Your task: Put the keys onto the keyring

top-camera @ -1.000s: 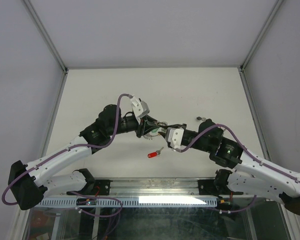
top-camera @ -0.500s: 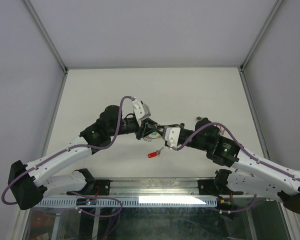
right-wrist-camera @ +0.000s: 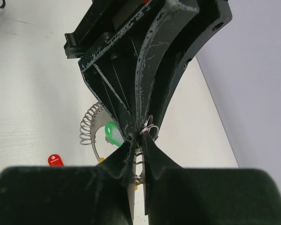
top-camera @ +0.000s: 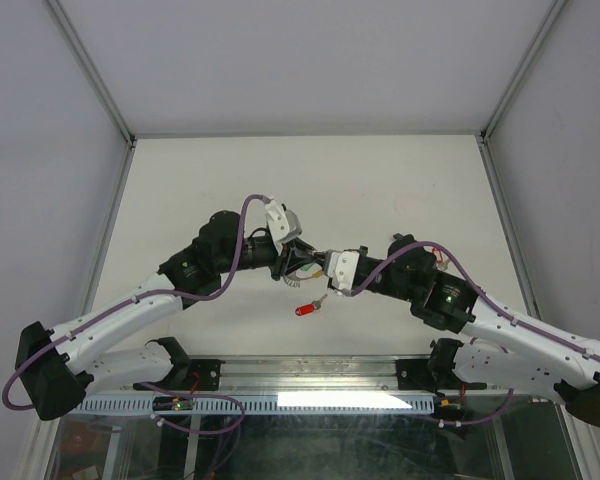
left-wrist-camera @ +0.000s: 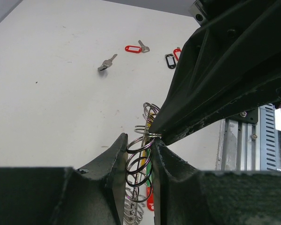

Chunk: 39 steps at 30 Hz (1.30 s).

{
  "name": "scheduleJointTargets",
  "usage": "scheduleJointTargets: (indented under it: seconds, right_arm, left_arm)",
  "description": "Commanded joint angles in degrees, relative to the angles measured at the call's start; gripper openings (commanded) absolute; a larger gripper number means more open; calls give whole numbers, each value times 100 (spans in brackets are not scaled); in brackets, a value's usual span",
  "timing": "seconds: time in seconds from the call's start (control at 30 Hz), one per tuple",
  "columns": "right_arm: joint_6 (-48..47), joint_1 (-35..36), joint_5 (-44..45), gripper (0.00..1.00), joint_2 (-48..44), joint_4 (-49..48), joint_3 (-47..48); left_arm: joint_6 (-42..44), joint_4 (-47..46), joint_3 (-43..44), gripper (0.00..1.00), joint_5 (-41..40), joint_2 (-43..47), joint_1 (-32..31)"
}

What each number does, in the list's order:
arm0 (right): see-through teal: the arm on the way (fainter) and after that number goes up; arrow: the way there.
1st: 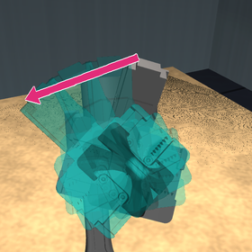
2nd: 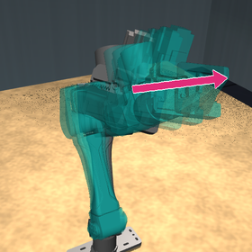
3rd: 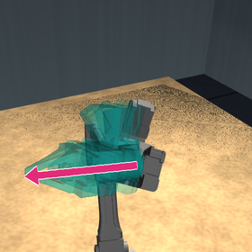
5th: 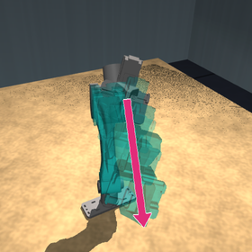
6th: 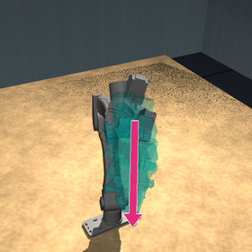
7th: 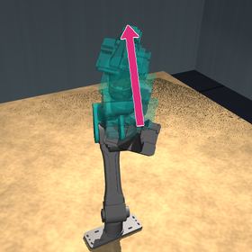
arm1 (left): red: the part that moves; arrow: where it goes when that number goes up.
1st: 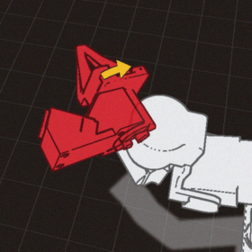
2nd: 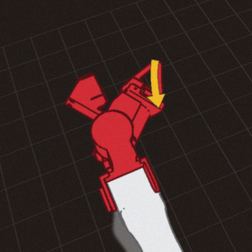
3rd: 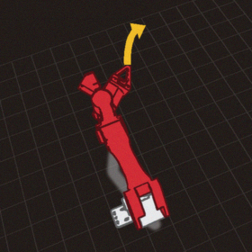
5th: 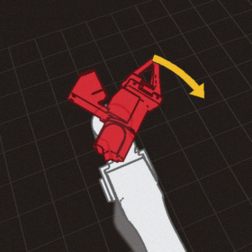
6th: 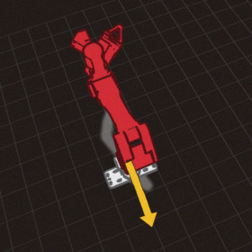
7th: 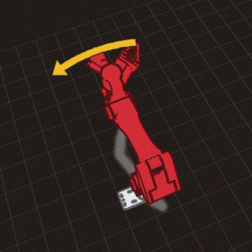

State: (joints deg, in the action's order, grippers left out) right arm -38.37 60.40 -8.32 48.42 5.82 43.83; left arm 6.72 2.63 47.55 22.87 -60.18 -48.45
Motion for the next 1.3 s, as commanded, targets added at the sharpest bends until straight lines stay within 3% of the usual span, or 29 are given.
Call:
scheduleJointTargets:
  seconds: [0.0, 0.07, 0.77, 1.27]
  right_arm:
    - [238, 33, -42, 4, 41, -230, 266]
    - [359, 38, 51, 0, 13, -251, 274]
    - [2831, 2, 588, 0, -311, -749, 84]
    - [3821, -160, 744, 0, -152, -42, 682]
  left_arm:
    - [91, -308, 339, 0, 97, 252, -95]
    - [101, -307, 338, 0, 59, 261, -95]
    - [475, -237, 292, 0, -731, 358, -147]
    - [761, -49, 243, 0, -1511, 473, -288]
